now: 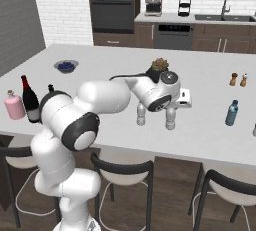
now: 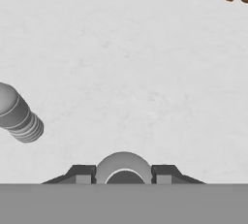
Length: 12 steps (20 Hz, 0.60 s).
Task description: Move the plastic bottles in the middle to the plastics group, and the glass bottles in the middle to the glass group.
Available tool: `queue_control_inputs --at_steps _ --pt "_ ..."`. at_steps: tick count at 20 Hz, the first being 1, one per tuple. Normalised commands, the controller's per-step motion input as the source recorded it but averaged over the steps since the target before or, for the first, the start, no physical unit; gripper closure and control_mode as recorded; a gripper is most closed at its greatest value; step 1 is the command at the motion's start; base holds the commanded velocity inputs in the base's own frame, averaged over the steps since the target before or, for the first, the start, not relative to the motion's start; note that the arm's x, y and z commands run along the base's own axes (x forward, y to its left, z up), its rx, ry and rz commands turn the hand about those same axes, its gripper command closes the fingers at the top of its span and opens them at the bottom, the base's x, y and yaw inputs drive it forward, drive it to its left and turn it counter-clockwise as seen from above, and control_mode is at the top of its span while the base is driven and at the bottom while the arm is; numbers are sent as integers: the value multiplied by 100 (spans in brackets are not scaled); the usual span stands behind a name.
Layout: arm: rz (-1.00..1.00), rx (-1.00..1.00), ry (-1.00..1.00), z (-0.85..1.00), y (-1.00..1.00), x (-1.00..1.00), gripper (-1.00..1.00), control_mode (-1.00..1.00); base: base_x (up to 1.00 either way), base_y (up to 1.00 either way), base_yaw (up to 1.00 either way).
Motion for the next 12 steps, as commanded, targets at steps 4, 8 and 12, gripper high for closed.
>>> queue_control_inputs --at_steps 4,8,12 --pt "4 0 -12 0 -1 12 100 -100 0 0 0" --pt "8 0 -1 0 -4 0 100 -100 0 0 0" --pt "10 0 0 11 -3 0 100 -100 0 0 0"
